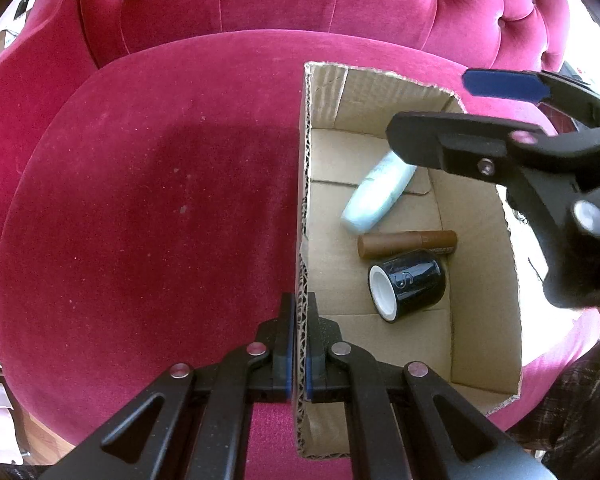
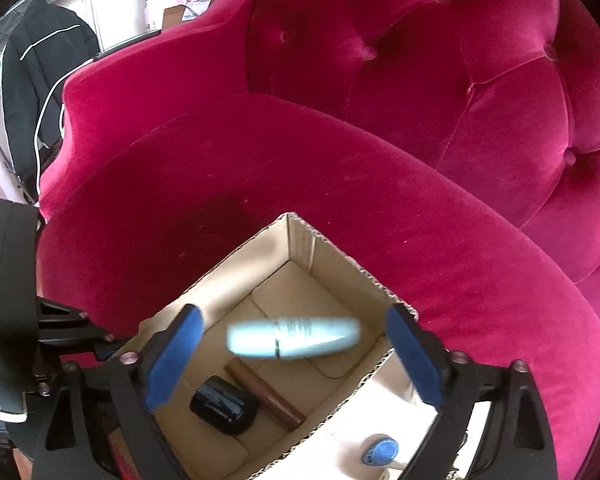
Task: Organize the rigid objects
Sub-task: 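Open the right gripper to drop the blue bottle into the box, then move the right gripper back over the paper toward the white plug adapter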
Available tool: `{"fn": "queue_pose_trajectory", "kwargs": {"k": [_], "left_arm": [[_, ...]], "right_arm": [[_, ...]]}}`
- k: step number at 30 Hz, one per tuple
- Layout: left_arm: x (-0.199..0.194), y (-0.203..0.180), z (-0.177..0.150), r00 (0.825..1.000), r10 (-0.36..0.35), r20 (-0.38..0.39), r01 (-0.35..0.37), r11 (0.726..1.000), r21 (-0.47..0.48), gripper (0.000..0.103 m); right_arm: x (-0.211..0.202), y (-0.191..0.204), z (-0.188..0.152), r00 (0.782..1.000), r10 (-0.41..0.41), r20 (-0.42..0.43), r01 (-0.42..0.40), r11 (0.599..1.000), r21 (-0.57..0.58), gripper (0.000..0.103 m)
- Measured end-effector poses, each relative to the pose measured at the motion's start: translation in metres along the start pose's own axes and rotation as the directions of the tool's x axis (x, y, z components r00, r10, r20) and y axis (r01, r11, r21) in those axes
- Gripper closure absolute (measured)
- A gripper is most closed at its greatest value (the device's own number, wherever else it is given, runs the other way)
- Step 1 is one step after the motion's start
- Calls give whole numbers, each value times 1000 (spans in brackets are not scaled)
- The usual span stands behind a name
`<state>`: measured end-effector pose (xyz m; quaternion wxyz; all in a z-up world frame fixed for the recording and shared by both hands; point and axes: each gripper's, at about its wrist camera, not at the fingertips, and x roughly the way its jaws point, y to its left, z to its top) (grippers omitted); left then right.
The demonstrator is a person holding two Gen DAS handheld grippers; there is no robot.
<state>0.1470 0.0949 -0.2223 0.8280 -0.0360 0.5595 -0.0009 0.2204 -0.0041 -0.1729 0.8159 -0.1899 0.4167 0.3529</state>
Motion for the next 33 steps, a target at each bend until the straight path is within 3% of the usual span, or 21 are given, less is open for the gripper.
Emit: {"fn": "queue_pose_trajectory", "kwargs": {"k": [19, 33], "left_arm": [[1, 0, -1, 1000, -2, 1, 2, 1000, -1, 100], [-1, 0, 1, 1000, 0, 2, 0, 1000, 4, 100]], "right_arm": [[-10, -9, -5, 999, -37, 14, 36, 999, 30, 0], [-27, -40, -14, 995, -90, 32, 86, 990, 113, 0]]}}
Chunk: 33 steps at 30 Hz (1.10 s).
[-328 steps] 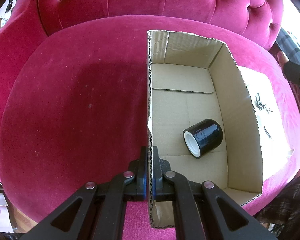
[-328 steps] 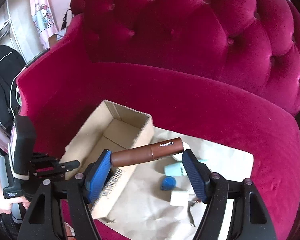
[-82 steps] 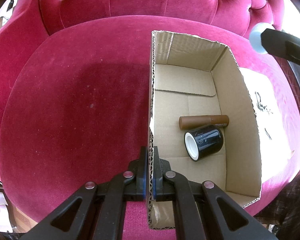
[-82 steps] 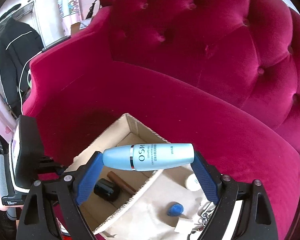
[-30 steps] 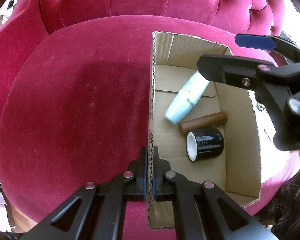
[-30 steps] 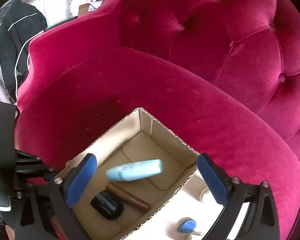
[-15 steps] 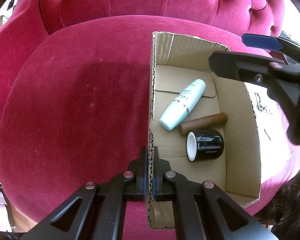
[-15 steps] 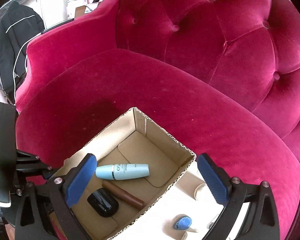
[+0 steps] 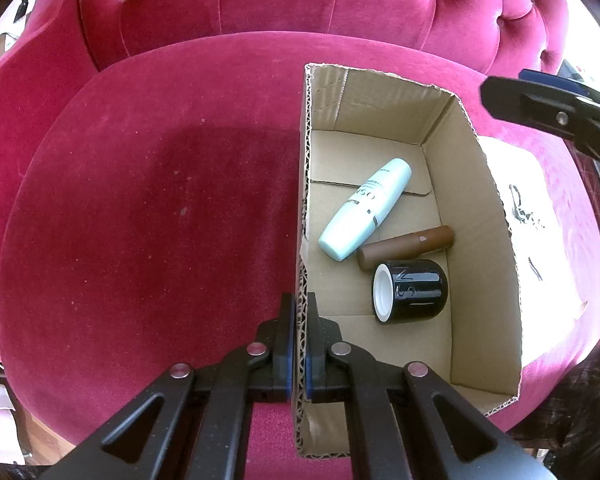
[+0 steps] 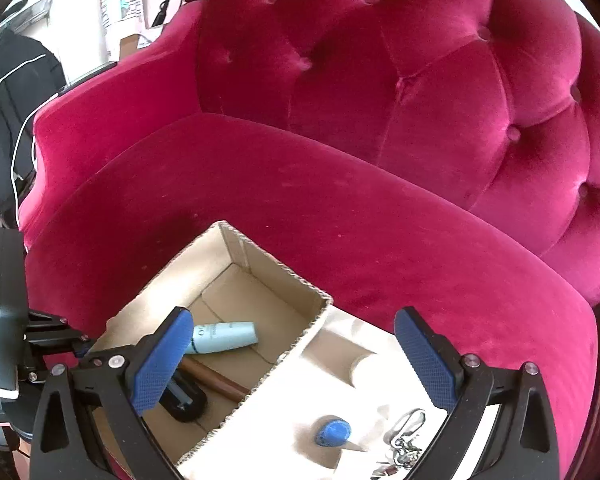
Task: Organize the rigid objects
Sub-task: 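Move the right gripper back over the paper toward the white plug adapter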
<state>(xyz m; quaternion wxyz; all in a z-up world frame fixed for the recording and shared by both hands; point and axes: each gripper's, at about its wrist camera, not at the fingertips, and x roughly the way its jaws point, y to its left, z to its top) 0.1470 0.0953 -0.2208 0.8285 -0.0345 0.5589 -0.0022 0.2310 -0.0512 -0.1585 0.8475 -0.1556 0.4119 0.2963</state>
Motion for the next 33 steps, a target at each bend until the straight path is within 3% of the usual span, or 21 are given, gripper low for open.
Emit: {"fn": "queue_pose_trajectory", "kwargs": {"k": [17, 33], "left_arm": [[-1, 0, 0, 1000, -1, 0, 1, 1000, -3, 100], [-1, 1, 0, 1000, 1, 0, -1, 1000, -6, 100]], "right_arm": [[-13, -47, -21, 997, -79, -27, 81, 991, 108, 0], [-6, -65, -68, 981, -118, -152, 140, 979, 145, 1]]}}
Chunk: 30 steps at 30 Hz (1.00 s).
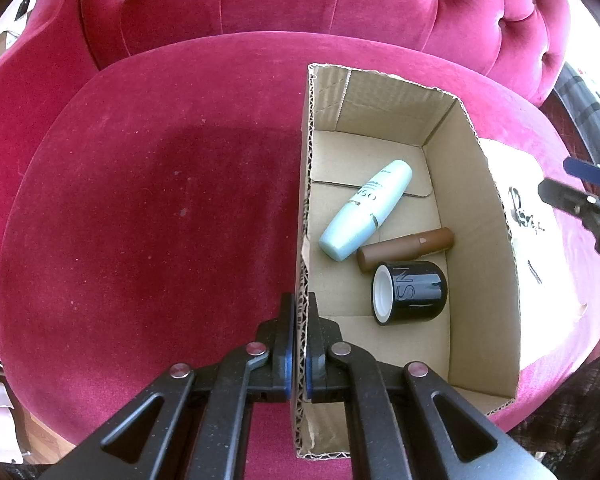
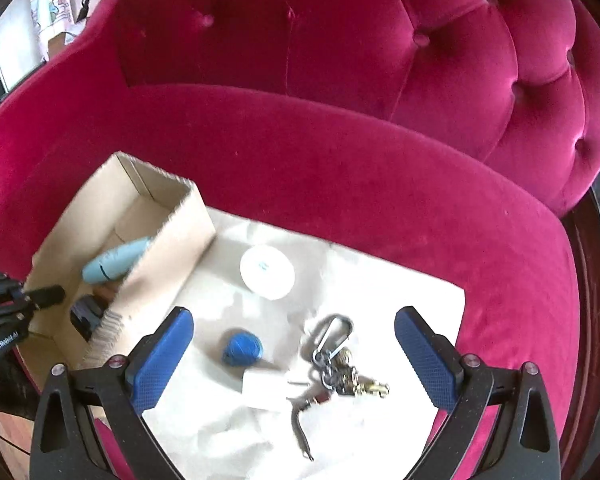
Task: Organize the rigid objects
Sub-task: 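Move the right gripper back over the paper toward the white plug adapter, then grasp the white plug adapter with the right gripper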
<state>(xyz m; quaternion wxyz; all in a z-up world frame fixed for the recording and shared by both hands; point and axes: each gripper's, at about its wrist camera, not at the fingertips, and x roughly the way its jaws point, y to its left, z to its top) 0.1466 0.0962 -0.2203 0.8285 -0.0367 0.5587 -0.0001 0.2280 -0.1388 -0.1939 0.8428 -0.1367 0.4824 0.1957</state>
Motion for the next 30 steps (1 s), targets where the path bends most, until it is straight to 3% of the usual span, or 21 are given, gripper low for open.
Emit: {"fn": "queue_pose_trajectory", "kwargs": {"k": [24, 30], "left_arm": [[-1, 0, 0, 1000, -3, -1, 3, 1000, -4, 100], [-1, 0, 0, 1000, -3, 1, 3, 1000, -2, 100]], "right_arm": [[26, 2, -38, 991, -5, -131, 10, 999, 40, 3], [27, 7, -42, 988, 4, -152, 1, 999, 37, 17]]}}
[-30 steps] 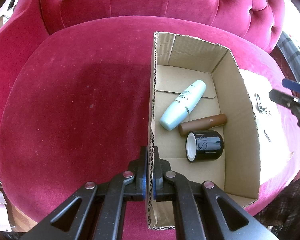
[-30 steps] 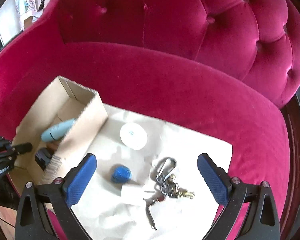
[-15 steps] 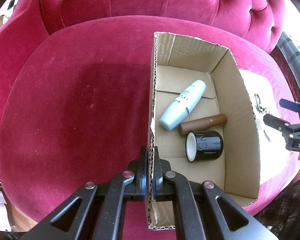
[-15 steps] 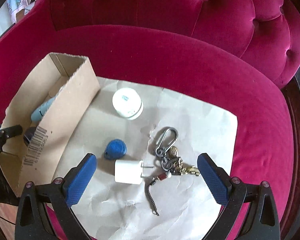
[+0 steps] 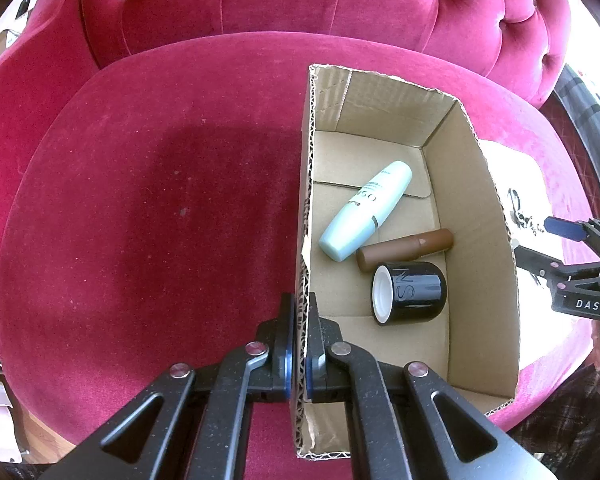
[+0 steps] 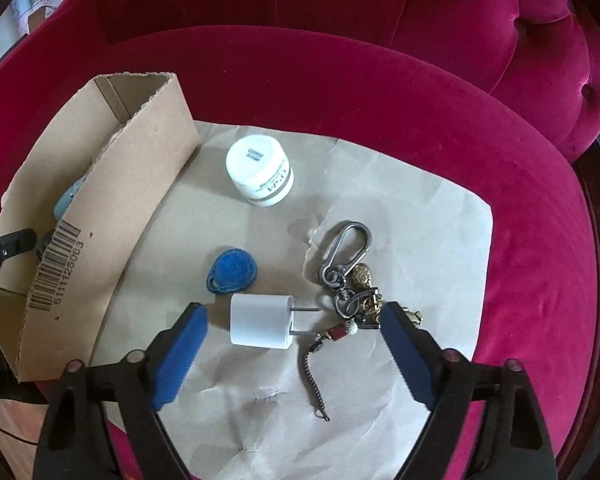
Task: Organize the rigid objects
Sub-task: 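Grasp the white plug adapter with the right gripper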
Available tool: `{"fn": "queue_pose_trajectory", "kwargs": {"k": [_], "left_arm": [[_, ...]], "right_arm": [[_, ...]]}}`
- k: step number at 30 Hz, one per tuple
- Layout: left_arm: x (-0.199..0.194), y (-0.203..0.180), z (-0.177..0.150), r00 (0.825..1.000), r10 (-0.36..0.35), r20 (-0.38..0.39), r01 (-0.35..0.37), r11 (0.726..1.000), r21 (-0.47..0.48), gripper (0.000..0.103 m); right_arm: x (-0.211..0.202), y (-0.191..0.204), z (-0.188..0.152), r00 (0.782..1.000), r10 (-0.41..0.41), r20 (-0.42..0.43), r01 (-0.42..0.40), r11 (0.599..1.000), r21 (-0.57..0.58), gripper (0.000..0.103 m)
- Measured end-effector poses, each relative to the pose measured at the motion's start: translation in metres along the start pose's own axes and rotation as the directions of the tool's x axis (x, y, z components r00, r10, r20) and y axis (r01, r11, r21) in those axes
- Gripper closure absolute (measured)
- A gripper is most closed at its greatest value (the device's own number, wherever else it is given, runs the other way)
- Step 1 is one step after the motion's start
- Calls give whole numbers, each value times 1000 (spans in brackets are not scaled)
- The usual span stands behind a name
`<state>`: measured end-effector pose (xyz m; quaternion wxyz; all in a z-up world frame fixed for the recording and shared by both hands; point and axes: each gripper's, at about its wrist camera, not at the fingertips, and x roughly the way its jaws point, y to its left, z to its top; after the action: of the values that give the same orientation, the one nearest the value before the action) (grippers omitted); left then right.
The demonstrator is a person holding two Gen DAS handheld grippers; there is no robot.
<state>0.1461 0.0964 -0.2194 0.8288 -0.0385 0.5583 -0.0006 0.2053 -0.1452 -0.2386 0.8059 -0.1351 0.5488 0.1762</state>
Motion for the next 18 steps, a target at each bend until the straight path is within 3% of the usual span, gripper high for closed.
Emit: {"fn": "queue_pose_trajectory", "kwargs": {"k": [3, 7, 8, 11, 18], "left_arm": [[0, 0, 0, 1000, 1, 0, -1, 1000, 0, 100], [0, -1, 0, 1000, 1, 1, -1, 1000, 0, 100], [0, 0, 0, 1000, 1, 0, -1, 1000, 0, 100], [0, 0, 0, 1000, 1, 1, -1, 1000, 0, 100], [0, 0, 0, 1000, 1, 1, -1, 1000, 1, 100]], "right_arm": [[0, 4, 2, 1000, 8, -2, -8, 1000, -4, 26], [4, 10, 1, 999, 36, -29, -36, 999, -1, 27], [6, 12, 1, 999, 40, -36, -40, 999, -3, 31], [8, 16, 2, 999, 32, -40, -33, 999, -17, 55], [5, 19, 3, 999, 35, -29, -36, 999, -15, 55]]}}
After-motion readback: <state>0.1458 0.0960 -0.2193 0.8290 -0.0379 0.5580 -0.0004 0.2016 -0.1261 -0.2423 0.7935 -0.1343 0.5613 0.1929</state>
